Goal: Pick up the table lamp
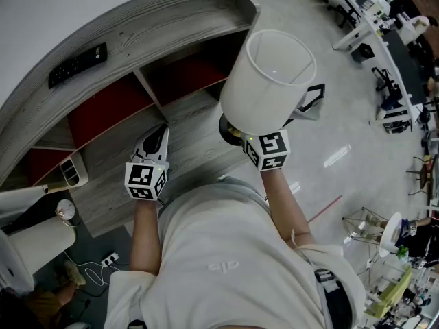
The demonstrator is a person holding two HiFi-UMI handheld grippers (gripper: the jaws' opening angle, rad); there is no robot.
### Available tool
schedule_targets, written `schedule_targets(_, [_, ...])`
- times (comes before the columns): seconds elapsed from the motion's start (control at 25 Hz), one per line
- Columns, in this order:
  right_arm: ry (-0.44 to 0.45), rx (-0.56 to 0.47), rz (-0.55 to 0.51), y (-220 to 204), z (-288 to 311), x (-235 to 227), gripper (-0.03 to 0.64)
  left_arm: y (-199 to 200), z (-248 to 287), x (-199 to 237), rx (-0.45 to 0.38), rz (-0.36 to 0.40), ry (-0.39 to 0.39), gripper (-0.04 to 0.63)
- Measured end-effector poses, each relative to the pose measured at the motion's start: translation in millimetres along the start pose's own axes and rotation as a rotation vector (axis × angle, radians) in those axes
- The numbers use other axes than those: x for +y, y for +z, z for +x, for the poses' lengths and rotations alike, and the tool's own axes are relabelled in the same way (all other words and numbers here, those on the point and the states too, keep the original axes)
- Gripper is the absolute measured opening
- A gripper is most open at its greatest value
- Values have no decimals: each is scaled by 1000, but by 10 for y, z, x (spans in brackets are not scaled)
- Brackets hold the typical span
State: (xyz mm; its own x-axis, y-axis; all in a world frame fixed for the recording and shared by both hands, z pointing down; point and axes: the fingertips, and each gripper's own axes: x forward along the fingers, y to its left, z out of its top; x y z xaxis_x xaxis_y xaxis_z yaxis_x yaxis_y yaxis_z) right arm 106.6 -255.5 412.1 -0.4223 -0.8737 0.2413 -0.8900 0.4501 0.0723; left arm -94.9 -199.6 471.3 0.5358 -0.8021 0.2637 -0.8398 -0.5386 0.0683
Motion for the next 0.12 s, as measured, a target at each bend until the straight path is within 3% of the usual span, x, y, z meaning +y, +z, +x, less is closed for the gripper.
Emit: schedule_targets(0.12, [2, 0, 1, 2, -3, -4, 147, 5, -5, 1, 1, -1, 3, 15])
